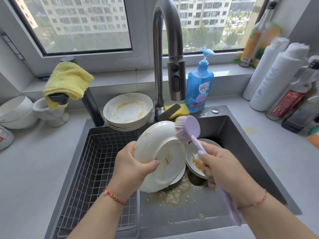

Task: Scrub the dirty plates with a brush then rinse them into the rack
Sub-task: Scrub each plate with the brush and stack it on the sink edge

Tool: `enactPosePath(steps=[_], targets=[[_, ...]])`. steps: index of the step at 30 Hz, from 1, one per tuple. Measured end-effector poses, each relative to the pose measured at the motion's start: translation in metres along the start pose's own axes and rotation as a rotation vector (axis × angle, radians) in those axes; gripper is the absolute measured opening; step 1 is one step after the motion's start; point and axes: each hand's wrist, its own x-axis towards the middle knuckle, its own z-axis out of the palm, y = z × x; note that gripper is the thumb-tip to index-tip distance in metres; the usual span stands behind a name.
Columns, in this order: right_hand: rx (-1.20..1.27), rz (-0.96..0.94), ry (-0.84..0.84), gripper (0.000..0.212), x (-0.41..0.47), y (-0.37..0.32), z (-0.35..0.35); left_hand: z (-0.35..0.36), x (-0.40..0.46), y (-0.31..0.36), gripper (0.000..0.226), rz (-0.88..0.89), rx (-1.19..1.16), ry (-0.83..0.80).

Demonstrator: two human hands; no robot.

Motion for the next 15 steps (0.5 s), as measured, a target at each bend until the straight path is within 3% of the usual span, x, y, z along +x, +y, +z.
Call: enactPosePath(steps=[5, 10, 13, 15], targets=[[0.159, 0.213, -0.035, 0.040, 0.002, 0.028, 0.000, -0.007, 0.001, 0.002, 0.049, 0.020, -0.005, 0.011], [0.128, 0.024, -0.115, 0.044, -0.009, -0.001, 0.008, 0.003, 0.000, 0.004, 0.039, 0.039, 0.086, -0.041], [-0.035, -0.108, -0.260, 0.047, -0.028, -0.016, 0.024, 0.010, -0.001, -0.001, 0.036, 0.009, 0.073, -0.046], [-0.121, -0.160, -0.253, 0.049, -0.032, -0.017, 0.029, 0.010, -0.001, -0.002, 0.036, 0.007, 0.041, -0.040]])
